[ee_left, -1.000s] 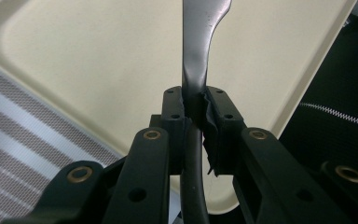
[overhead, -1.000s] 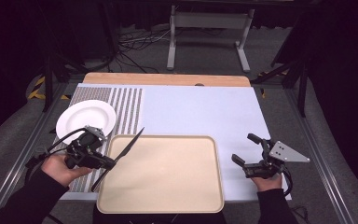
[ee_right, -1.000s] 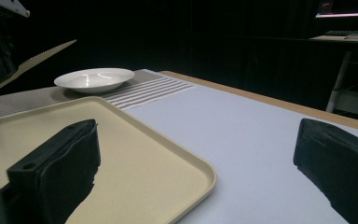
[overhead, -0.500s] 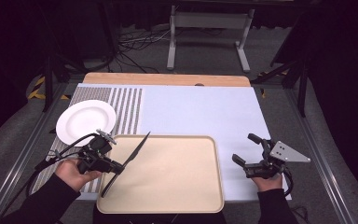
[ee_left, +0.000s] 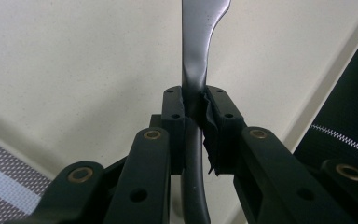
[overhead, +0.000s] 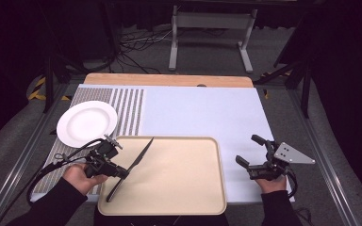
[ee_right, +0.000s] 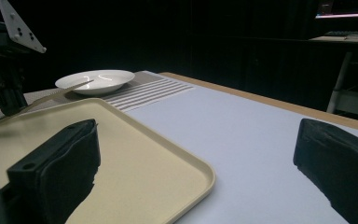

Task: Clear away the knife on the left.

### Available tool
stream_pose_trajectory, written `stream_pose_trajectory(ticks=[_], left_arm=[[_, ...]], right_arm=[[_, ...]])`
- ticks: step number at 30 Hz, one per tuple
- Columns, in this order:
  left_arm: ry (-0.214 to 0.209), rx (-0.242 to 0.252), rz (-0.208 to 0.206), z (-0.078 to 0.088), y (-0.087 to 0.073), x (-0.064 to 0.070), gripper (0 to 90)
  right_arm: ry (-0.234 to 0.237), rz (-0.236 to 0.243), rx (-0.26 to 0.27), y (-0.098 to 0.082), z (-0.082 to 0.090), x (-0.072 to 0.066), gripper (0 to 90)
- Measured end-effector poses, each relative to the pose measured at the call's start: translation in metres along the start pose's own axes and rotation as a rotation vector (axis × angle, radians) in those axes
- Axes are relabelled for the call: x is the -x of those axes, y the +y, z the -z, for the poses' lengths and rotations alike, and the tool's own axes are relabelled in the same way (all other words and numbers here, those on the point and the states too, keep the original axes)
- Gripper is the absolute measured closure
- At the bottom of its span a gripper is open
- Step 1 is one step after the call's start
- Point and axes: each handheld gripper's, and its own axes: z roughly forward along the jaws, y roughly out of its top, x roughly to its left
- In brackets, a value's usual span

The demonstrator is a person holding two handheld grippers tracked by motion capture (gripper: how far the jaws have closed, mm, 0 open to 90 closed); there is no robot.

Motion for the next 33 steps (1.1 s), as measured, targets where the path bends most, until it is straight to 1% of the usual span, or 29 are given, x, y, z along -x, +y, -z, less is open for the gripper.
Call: stream_pose_trajectory(ticks=[2, 6, 8, 9, 10, 15, 17, 18, 21, 22, 23, 25, 27, 28, 29, 30, 33], left_arm=[[0.015, -0.005, 0.010, -0.002, -0.001, -0.001, 79.7], [0.016, -0.015, 0.016, -0.005, -0.002, -0.002, 79.7], [0.021, -0.036, 0.019, -0.007, -0.002, -0.002, 79.7], [0.026, -0.035, 0.013, -0.008, -0.002, -0.003, 79.7], [0.019, -0.037, 0.020, -0.009, -0.002, -0.002, 79.6], [0.026, -0.043, 0.027, -0.012, 0.000, -0.003, 79.7], [0.043, -0.047, 0.022, -0.014, 0.001, -0.004, 79.7], [0.034, -0.050, 0.033, -0.014, 0.001, -0.005, 79.7], [0.048, -0.054, 0.041, -0.017, 0.002, -0.007, 79.6], [0.039, -0.056, 0.039, -0.019, 0.002, -0.007, 79.5], [0.039, -0.056, 0.039, -0.019, 0.002, -0.007, 79.5], [0.039, -0.073, 0.033, -0.022, 0.002, -0.007, 79.4], [0.043, -0.078, 0.037, -0.024, 0.002, -0.007, 79.4], [0.039, -0.085, 0.038, -0.024, 0.002, -0.008, 79.4], [0.038, -0.093, 0.047, -0.025, 0.002, -0.007, 79.3], [0.042, -0.098, 0.032, -0.026, 0.003, -0.008, 79.3], [0.051, -0.108, 0.032, -0.027, 0.003, -0.007, 79.4]], right_arm=[[0.003, -0.001, 0.001, 0.000, 0.000, 0.000, 1.2], [0.003, 0.000, 0.001, 0.000, 0.000, 0.000, 1.2], [0.002, -0.001, 0.002, 0.000, 0.000, 0.000, 1.1], [0.002, -0.001, 0.004, 0.000, 0.000, 0.000, 1.2], [0.000, 0.003, 0.001, 0.000, 0.000, 0.001, 1.1], [0.003, -0.011, 0.004, 0.000, 0.000, 0.001, 1.3], [-0.002, -0.006, -0.002, 0.000, 0.001, 0.002, 1.4], [-0.002, -0.006, -0.002, 0.000, 0.001, 0.002, 1.4], [-0.001, -0.011, 0.000, 0.000, 0.001, 0.001, 1.5], [0.001, -0.012, 0.003, 0.000, 0.001, 0.001, 1.5], [0.000, -0.013, 0.001, 0.000, 0.001, 0.002, 1.5], [0.003, -0.014, 0.005, 0.000, 0.001, 0.002, 1.5], [0.004, -0.013, 0.004, 0.000, 0.001, 0.002, 1.5], [0.003, -0.012, 0.004, 0.000, 0.001, 0.002, 1.5], [0.003, -0.014, 0.005, 0.000, 0.001, 0.002, 1.5], [0.003, -0.017, 0.005, 0.000, 0.001, 0.002, 1.5], [0.004, -0.017, 0.000, 0.000, 0.001, 0.002, 1.5]])
